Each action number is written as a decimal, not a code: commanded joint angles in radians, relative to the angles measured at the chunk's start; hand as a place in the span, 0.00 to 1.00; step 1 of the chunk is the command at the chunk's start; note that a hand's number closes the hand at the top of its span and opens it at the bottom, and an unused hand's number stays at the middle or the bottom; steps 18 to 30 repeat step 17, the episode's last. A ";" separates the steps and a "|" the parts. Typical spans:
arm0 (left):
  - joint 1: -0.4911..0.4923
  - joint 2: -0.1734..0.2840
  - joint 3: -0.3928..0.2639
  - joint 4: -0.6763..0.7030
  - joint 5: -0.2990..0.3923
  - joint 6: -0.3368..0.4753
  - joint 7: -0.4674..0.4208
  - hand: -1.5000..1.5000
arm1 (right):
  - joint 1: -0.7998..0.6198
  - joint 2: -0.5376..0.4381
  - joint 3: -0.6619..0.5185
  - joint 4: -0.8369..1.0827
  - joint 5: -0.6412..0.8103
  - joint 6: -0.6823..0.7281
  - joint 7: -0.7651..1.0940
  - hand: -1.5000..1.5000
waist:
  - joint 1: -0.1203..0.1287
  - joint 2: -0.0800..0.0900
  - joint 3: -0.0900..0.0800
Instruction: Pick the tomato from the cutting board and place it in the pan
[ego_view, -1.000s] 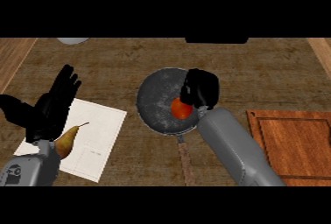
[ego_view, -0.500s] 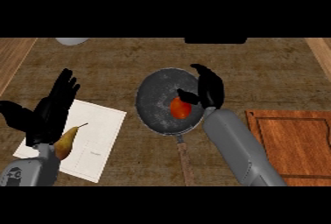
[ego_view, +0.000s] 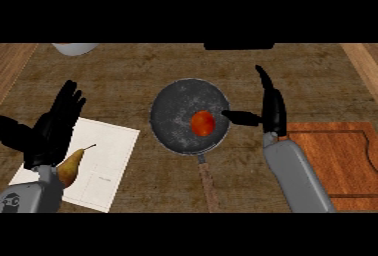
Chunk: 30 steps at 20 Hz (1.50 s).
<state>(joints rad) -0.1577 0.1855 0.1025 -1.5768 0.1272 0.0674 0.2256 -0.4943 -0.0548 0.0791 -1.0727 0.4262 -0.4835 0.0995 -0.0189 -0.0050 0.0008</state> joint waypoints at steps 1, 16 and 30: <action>0.076 -0.040 -0.027 -0.030 -0.024 0.017 -0.043 0.50 | 0.168 -0.076 -0.049 -0.228 -0.156 0.139 -0.068 0.00 | -0.010 -0.006 -0.001; -0.007 -0.047 -0.019 0.058 -0.038 -0.004 -0.054 0.50 | 0.658 -0.146 -0.105 -0.678 -0.336 0.381 -0.193 0.00 | 0.014 0.005 -0.001; -0.014 -0.032 -0.006 -0.003 -0.024 -0.008 -0.001 0.50 | 0.645 -0.138 -0.119 -0.635 -0.309 0.381 -0.237 0.00 | 0.016 0.005 -0.001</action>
